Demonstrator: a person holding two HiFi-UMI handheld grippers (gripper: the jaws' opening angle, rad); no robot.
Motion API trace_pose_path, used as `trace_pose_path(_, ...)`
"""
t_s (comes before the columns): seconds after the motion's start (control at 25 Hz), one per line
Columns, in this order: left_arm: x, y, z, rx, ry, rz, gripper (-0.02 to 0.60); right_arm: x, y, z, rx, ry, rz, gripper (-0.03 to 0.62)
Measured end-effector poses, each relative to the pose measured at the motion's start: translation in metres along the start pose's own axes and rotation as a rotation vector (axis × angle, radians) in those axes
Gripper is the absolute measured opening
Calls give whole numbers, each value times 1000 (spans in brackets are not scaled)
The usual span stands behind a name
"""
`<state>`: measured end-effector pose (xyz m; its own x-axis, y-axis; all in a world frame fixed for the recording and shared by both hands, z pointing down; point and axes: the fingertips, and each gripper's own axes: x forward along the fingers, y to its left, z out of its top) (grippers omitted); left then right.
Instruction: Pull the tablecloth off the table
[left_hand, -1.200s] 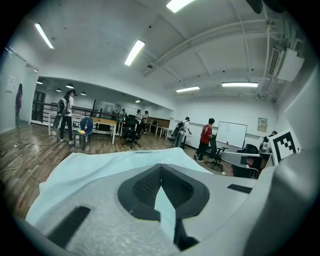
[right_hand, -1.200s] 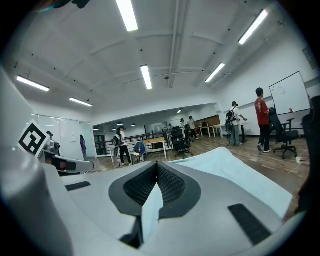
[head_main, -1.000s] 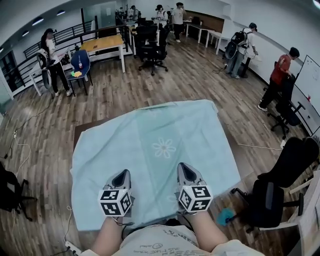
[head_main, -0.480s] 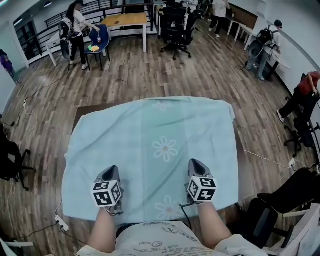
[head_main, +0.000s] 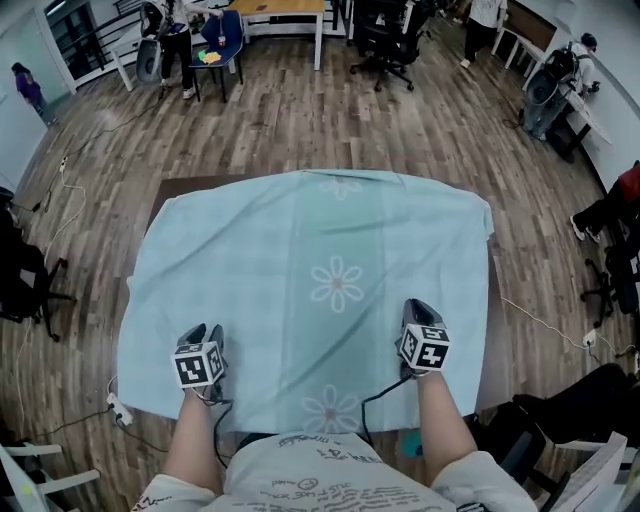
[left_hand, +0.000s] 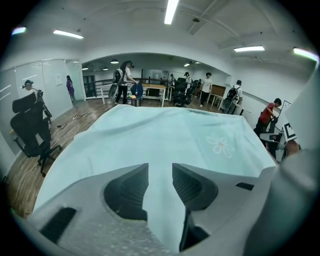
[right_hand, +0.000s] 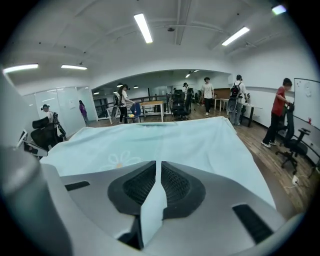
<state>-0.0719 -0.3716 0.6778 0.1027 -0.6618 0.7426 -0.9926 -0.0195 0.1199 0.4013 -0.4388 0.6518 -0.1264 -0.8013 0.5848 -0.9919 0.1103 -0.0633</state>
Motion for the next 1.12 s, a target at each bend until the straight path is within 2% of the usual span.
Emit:
trace_pose_path(0.04, 7, 3, -3, 11, 17, -4, 161, 9, -3, -3, -18, 18, 12, 37)
trace_pose_path(0.12, 21, 9, -8, 42, 54, -10, 187, 29, -7, -9, -48, 67, 40, 117)
trace_pose_path(0.28, 43, 17, -22, 82, 132, -23, 231, 55, -14, -32, -76, 192, 69, 143)
trace_pose_path(0.4, 57, 17, -30, 92, 176, -29, 253, 69, -17, -52, -55, 284, 94, 186)
trace_pose_path(0.52, 65, 26, -38, 109, 218, -23, 273, 74, -20, -75, -23, 387, 65, 233)
trace_pose_path(0.6, 69, 29, -47, 98, 263, -14, 276, 75, -25, -87, -27, 438, 30, 243)
trace_pose_path(0.68, 72, 31, -57, 53, 301, 4, 279, 76, -29, -91, -26, 458, 10, 258)
trace_pose_path(0.76, 73, 32, -61, 7, 301, 11, 278, 76, -30, -90, -18, 477, -2, 258)
trace_pose_path(0.88, 72, 32, -60, 5, 304, 8, 276, 76, -30, -89, -15, 510, -10, 265)
trace_pose_path(1.0, 75, 28, -58, 33, 321, -25, 215, 76, -29, -89, -8, 508, -21, 252)
trace_pose_path(1.04, 76, 25, -57, 38, 328, -45, 174, 76, -28, -89, -5, 501, -24, 239)
trace_pose_path(1.12, 78, 17, -56, 37, 341, -90, 33, 75, -21, -88, -5, 494, -24, 188)
